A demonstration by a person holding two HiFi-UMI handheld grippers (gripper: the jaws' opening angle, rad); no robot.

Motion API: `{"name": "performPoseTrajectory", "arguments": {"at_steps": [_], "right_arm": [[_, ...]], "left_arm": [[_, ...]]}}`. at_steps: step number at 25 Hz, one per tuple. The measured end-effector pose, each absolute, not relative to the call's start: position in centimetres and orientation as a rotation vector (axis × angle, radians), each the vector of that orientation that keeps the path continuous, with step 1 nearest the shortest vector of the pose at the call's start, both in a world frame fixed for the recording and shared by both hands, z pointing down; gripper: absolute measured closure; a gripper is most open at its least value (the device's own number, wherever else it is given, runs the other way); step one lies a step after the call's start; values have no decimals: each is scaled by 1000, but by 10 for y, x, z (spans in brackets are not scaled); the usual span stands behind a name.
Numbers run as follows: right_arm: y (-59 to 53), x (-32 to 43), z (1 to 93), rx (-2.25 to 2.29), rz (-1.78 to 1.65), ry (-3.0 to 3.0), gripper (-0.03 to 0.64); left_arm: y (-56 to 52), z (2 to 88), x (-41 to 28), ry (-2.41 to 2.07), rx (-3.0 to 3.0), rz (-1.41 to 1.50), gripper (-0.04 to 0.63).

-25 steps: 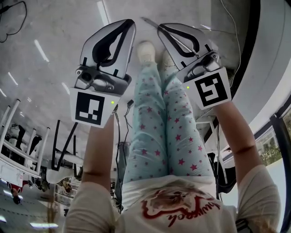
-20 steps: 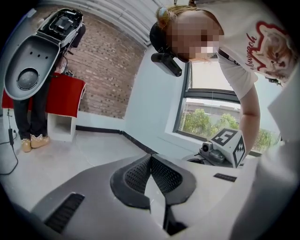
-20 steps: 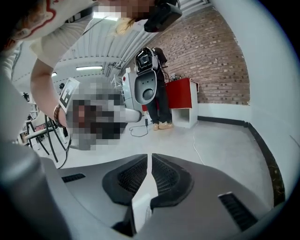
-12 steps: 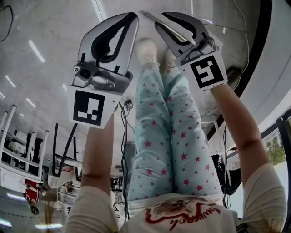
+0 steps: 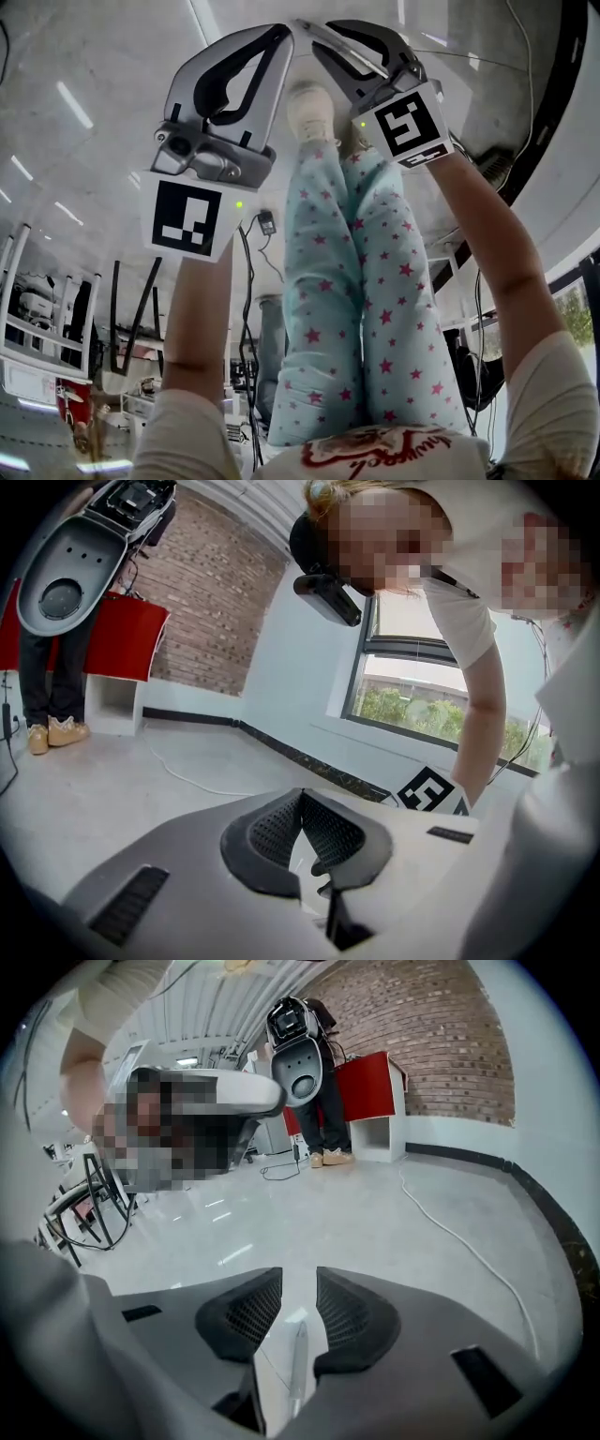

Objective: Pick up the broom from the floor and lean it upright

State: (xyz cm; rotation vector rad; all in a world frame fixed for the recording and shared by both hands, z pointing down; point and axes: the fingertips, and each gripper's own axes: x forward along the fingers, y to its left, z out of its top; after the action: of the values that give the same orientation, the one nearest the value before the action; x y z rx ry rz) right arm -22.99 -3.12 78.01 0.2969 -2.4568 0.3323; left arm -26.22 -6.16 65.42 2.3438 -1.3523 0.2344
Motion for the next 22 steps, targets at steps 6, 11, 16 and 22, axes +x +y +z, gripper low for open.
{"name": "performPoseTrajectory", "arguments": {"at_steps": [6, 11, 16, 22], "right_arm": [[-9, -207, 847, 313, 345, -2401, 503], [1, -223, 901, 243, 345, -2345, 495], [5, -230, 934, 203, 311, -2285, 491], [3, -230, 968, 175, 266, -2199, 489]], "left_arm": [[-37, 707, -235, -1305, 2330, 262, 577], [-38, 742, -255, -1316, 2306, 281, 577], [-36, 757, -268, -1334, 2294, 277, 577], [-37, 770, -270, -1337, 2289, 273, 577]]}}
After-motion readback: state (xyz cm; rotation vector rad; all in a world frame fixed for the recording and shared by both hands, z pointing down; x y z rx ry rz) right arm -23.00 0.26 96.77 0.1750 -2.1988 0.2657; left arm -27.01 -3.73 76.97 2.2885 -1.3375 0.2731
